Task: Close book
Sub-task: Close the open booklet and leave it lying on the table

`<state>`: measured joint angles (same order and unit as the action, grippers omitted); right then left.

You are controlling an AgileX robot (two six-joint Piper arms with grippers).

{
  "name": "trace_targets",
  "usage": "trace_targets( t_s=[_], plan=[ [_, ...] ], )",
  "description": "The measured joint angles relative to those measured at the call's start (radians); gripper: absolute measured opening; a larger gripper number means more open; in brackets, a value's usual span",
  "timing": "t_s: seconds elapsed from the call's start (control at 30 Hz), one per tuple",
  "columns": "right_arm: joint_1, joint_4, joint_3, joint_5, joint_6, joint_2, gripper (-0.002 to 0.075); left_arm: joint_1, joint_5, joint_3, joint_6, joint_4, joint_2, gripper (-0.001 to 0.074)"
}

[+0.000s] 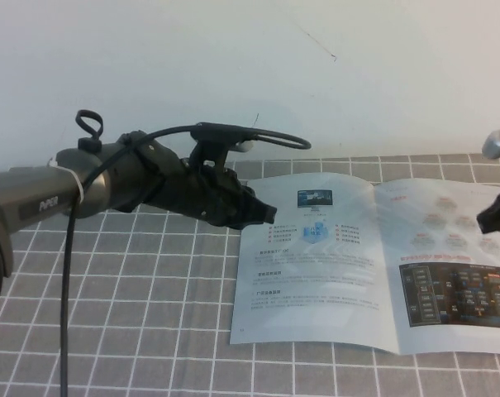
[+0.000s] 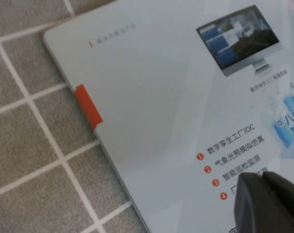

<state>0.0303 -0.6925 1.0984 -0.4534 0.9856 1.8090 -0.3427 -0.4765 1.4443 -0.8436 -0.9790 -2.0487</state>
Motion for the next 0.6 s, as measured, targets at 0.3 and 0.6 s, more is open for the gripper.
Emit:
trace_targets(
  t_s=[0.3,0.6],
  plan=[
    [0.038,0.066,0.0,0.004,-0.049,0.141,-0.0001,0.021,0.025,0.0,0.078,0.059,-0.052,-0.0004],
    [0.043,0.076,0.013,-0.018,-0.052,0.18,-0.0001,0.068,0.037,0.0,0.133,0.066,-0.069,-0.0004]
  ],
)
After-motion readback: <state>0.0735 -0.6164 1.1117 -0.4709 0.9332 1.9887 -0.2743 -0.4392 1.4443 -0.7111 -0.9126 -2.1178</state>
